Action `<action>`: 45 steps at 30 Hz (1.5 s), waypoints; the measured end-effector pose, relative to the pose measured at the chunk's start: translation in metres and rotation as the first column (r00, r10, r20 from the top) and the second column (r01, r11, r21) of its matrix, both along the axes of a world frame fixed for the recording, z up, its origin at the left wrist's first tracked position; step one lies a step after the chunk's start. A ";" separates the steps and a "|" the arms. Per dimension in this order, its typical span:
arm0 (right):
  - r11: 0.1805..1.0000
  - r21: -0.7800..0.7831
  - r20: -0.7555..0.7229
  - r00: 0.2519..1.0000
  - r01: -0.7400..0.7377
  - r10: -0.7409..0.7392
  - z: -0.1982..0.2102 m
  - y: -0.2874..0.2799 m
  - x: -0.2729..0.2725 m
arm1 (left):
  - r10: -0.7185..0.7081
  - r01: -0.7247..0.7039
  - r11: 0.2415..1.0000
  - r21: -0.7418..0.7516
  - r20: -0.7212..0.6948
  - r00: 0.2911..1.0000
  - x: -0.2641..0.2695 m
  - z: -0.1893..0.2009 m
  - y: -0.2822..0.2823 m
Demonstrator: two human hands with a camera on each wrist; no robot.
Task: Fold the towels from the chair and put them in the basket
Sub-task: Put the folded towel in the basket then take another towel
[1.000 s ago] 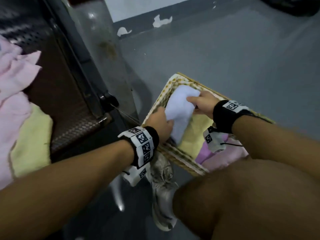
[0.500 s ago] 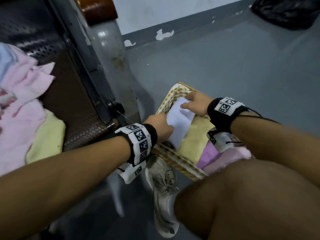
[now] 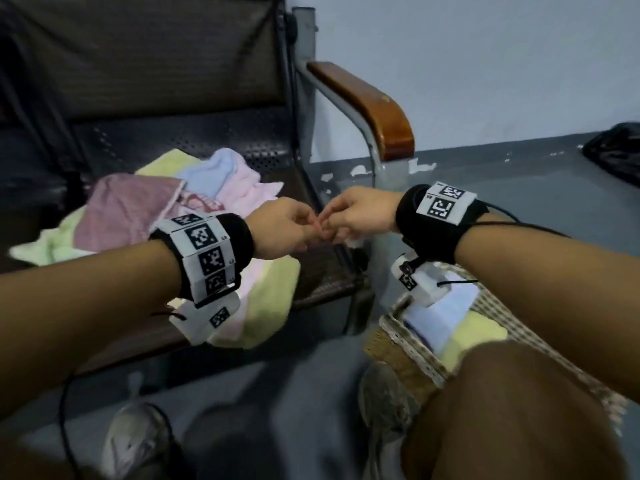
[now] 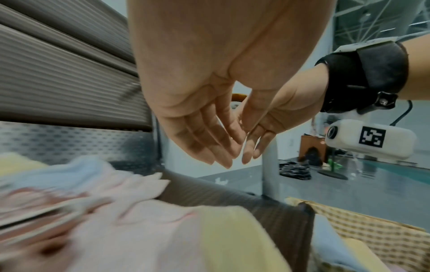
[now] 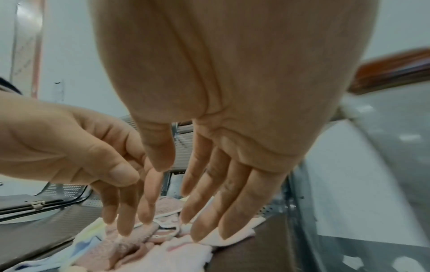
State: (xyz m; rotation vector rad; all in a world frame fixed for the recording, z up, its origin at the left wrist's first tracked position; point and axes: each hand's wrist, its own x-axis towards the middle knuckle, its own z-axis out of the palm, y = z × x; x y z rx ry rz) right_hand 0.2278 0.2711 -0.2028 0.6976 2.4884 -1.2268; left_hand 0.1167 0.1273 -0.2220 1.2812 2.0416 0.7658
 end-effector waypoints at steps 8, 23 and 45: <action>0.984 0.138 -0.068 0.990 -0.111 0.121 -0.016 -0.084 -0.119 | 0.253 -0.286 0.955 -0.082 -0.278 0.927 -0.094 -0.032 -0.105; 0.815 0.472 0.025 0.930 -0.335 0.368 -0.108 -0.117 -0.199 | 0.342 -0.468 0.872 -0.146 -0.502 0.794 -0.171 -0.104 -0.133; 0.969 0.211 -0.347 0.917 -0.128 0.196 -0.049 -0.103 -0.160 | 0.645 -0.734 0.668 0.122 0.397 0.653 -0.135 -0.009 -0.117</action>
